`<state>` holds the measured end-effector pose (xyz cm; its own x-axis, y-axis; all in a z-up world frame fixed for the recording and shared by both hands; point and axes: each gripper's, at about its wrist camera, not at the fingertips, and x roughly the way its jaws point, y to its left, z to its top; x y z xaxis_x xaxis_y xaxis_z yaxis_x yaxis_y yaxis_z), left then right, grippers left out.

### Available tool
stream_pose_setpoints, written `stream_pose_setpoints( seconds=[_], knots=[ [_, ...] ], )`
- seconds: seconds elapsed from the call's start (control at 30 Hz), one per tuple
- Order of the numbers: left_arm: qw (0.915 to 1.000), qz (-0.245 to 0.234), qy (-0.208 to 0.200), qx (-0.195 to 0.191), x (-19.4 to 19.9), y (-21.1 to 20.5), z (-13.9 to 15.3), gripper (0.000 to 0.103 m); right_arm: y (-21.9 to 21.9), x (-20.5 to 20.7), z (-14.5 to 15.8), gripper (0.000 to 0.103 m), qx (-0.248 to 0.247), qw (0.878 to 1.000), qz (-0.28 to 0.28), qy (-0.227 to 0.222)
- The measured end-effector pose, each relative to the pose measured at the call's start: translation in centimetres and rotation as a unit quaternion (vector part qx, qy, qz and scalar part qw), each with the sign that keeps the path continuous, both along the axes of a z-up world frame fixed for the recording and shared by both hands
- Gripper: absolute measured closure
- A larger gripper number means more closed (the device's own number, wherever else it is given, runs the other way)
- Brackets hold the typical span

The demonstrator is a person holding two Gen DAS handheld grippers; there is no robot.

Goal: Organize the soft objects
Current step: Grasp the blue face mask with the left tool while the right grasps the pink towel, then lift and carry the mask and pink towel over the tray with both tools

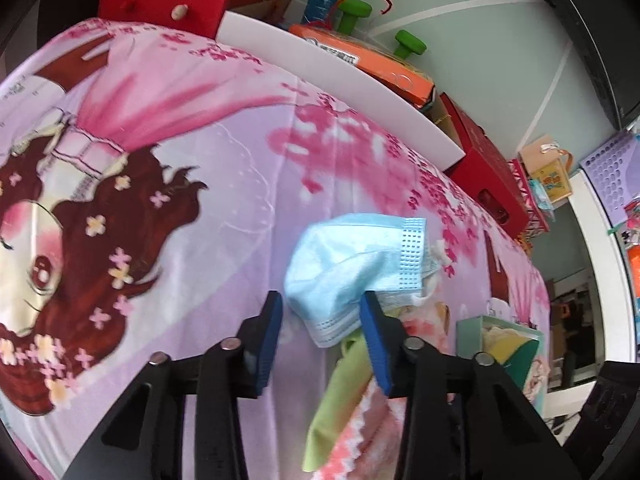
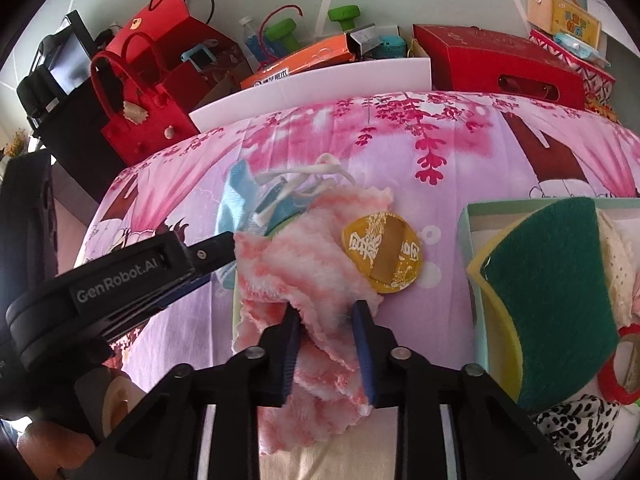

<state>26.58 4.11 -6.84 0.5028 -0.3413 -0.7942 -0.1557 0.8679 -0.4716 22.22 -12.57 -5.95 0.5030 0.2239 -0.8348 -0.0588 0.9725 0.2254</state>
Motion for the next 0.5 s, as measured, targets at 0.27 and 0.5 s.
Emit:
stream_pose_setpoints(
  seconds=[0.27,0.5],
  knots=[
    [0.9996,0.000,0.001,-0.027,0.03,-0.23,-0.48,0.087,0.05,-0.07,-0.11,0.086,0.003,1.000,0.001,0.002],
    [0.9998,0.001,-0.012,-0.017,-0.23,-0.27,0.07,0.091,0.10,-0.21,0.07,0.094,0.007,1.000,0.003,-0.005]
  ],
)
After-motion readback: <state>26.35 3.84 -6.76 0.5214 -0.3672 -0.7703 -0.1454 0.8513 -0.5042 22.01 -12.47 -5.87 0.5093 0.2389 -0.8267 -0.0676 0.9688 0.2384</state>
